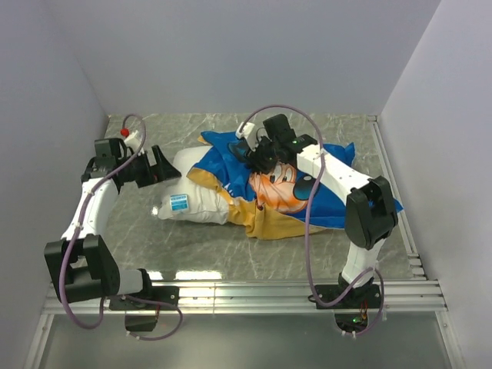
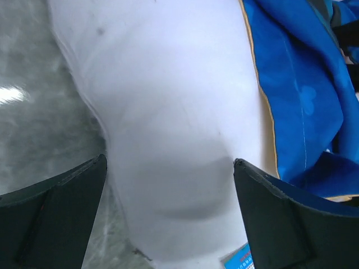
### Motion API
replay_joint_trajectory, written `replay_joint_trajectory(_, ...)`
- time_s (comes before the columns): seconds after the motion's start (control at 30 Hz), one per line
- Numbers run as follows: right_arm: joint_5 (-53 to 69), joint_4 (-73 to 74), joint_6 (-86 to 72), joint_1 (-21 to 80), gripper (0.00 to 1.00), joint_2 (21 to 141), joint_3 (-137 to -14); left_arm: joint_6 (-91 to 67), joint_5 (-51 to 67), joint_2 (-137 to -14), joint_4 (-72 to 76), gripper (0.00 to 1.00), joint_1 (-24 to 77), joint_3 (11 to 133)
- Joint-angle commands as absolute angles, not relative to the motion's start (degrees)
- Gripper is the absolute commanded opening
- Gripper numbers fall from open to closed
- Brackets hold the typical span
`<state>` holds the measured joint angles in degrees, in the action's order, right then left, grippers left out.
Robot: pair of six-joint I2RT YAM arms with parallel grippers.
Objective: Put the pillow into the pillowcase
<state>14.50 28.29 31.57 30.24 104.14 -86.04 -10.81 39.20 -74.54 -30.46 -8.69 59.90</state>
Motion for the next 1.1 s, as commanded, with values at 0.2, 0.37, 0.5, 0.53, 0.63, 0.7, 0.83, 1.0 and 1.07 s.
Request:
replay_joint_trajectory(0.2, 17.56, 34.77, 18.59, 29.44, 0.75, 96.60, -101.66, -30.73, 56.86, -77.51, -6.55, 0.83, -8.97, 42.92)
replay_joint_trajectory(0.37, 21.97, 43.06, 7.57, 32.69, 0.77, 99.74, -112.22, -35.42, 57.84, -77.44, 1.82, 0.48, -3.27, 39.03)
replay_joint_trajectory(0.5, 17.59, 43.60, 3.17, 38.83, 0.77, 102.39, -113.38, -37.00, 54.67, -75.59, 5.70, 0.46, 6.48, 37.53)
replay_joint_trajectory(0.53, 15.32, 42.98, 3.34, 40.15, 0.77, 102.48, -112.94, -36.91, 53.45, -75.32, 5.80, 0.48, 7.55, 36.92)
replay_joint_trajectory(0.63, 11.88, 44.29, 2.90, 44.20, 0.75, 104.67, -111.89, -36.04, 52.21, -74.53, 3.44, 0.69, 8.26, 36.74)
replay_joint_trajectory(0.7, 6.26, 44.82, 2.46, 45.17, 0.72, 106.87, -110.83, -33.33, 51.68, -73.75, 0.71, 0.72, 6.87, 37.26)
replay_joint_trajectory(0.83, -1.39, 46.92, 0.71, 45.09, 0.66, 109.51, -108.64, -30.50, 48.88, -71.28, -4.38, 0.79, 3.78, 37.44)
replay_joint_trajectory(1.0, -7.81, 48.25, -1.84, 44.91, 0.65, 110.04, -104.77, -29.18, 43.08, -70.05, -6.24, 0.85, 3.16, 37.27)
replay_joint_trajectory(1.07, -8.70, 48.43, -2.90, 44.82, 0.65, 110.30, -103.80, -29.35, 41.93, -71.18, -5.45, 0.88, 3.16, 36.91)
